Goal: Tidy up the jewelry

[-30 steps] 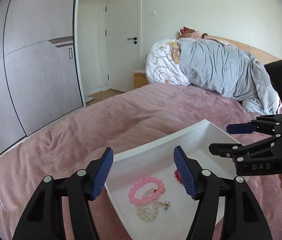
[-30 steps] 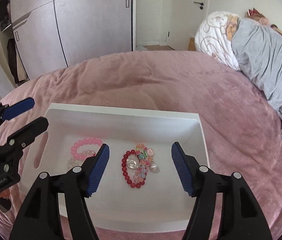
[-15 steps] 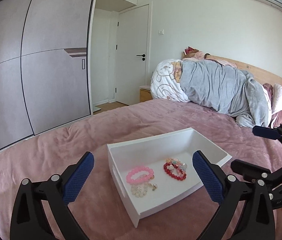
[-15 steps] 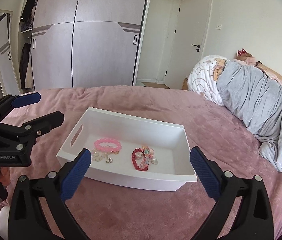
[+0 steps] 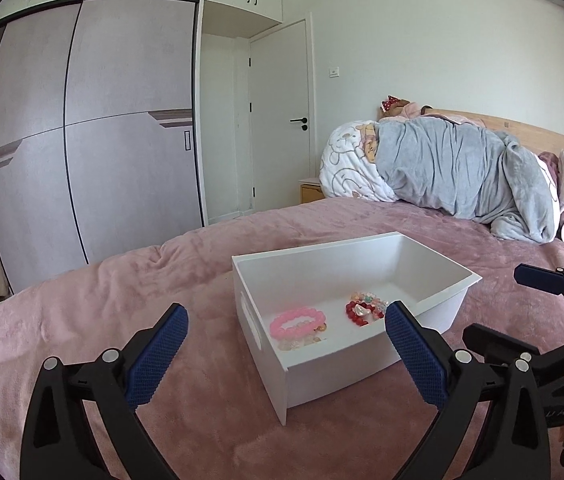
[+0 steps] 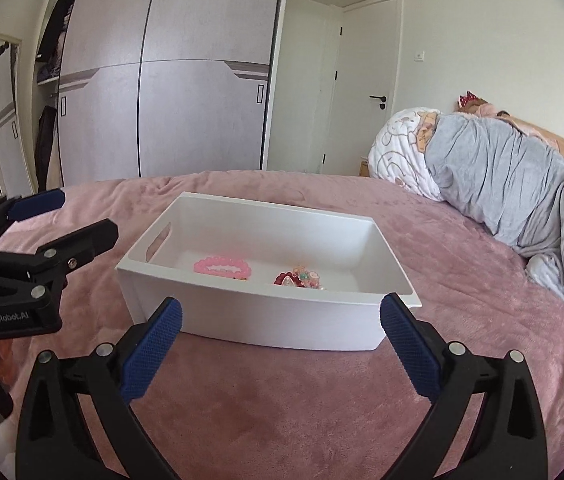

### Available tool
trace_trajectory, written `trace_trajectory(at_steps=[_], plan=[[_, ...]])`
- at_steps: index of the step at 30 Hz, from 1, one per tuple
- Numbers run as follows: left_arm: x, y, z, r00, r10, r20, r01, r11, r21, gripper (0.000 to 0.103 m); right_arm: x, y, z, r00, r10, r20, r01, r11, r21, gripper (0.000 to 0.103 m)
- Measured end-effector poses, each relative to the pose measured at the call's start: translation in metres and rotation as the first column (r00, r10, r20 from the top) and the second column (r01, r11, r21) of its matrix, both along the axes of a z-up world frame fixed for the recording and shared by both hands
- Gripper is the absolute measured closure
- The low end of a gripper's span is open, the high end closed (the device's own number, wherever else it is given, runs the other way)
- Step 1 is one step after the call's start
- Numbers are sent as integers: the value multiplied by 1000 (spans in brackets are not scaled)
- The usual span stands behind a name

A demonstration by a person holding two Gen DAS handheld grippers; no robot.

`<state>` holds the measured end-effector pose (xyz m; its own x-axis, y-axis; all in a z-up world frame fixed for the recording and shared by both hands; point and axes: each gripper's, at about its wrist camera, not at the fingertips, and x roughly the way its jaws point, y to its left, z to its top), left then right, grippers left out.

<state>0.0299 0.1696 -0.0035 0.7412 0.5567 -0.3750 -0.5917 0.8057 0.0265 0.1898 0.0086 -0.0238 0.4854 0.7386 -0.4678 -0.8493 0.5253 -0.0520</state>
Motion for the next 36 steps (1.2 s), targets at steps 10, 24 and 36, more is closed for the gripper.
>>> trace_trajectory(at_steps=[10,24,36], plan=[[6,2,-26,998,46,-44,-46,999,-1,3,2,-4,-10,1000,-13,7,13,1000,22,5],[17,-9,-29,997,50,-64,-49,999,24,3,6,-7,-13,1000,-14,-13,14,999,31,5],[15,-2,-33,996,72,-56,-73,997,-6,3,7,-7,-16,999,-30,-38,32,999,39,5]])
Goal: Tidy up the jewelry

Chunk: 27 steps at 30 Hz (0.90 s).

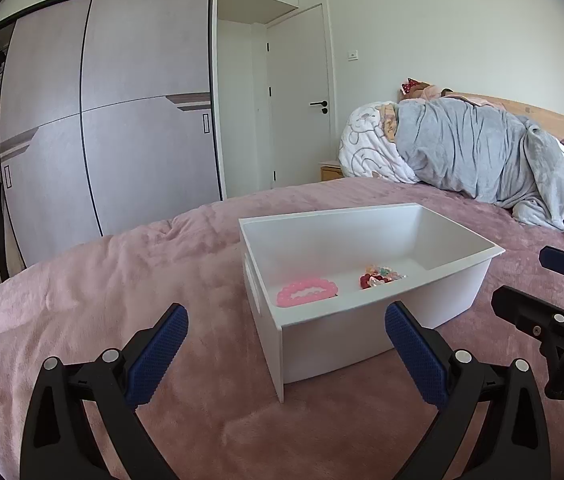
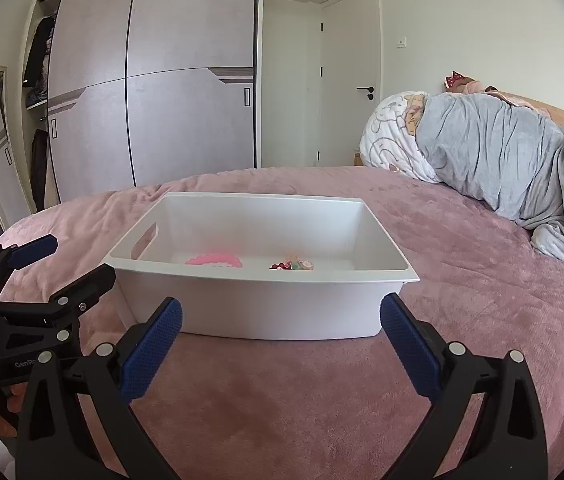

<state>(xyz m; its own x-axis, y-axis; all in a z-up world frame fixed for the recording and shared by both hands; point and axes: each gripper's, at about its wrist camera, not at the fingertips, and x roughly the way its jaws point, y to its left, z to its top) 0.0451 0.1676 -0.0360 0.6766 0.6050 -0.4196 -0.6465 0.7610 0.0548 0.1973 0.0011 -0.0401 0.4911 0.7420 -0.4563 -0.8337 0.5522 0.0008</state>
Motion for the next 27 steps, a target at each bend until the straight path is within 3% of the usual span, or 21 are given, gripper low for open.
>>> trace_trajectory(at_steps=[27], plan=[[0,1,-4,1000,29,-7,-29,999,-28,3,5,-2,-4,1000,-9,-28,9,1000,-7,5]])
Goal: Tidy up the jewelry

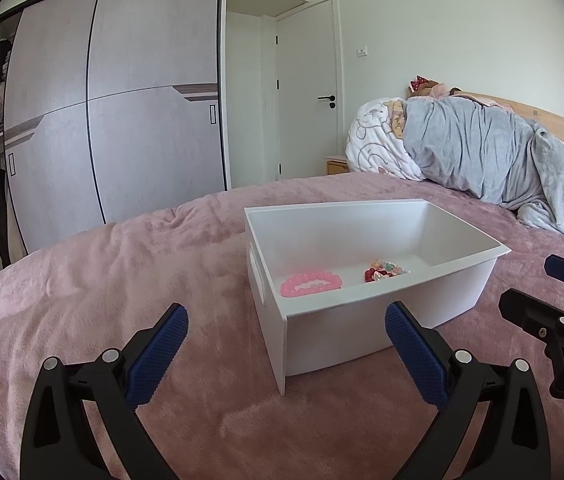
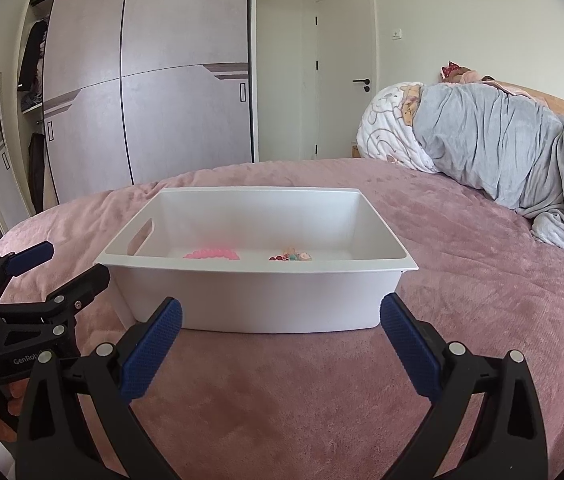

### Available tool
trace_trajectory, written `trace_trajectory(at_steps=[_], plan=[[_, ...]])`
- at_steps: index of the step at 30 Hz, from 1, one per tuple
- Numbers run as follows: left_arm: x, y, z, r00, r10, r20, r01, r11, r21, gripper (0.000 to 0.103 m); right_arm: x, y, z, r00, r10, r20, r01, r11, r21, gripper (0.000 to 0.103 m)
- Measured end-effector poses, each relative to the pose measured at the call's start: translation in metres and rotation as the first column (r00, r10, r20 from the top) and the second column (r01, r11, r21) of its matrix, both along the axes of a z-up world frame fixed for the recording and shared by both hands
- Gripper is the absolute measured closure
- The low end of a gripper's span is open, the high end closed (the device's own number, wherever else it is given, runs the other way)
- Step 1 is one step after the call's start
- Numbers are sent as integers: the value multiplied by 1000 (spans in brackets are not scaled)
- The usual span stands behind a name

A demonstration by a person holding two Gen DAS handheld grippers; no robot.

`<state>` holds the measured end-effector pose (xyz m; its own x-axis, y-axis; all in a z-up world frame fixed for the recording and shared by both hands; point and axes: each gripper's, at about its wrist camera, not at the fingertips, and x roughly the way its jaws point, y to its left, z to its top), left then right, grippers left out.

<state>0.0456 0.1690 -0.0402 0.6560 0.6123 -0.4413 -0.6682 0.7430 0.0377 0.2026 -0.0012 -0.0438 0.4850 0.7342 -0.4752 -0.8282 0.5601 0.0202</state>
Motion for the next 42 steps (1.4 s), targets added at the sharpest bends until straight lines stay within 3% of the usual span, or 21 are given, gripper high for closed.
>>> trace_trajectory(at_steps=[42], plan=[[-4,-4,1,999,14,37,-14,1000,1,3,6,-1,-6,1000,1,-30,-1,1000,-18,5]])
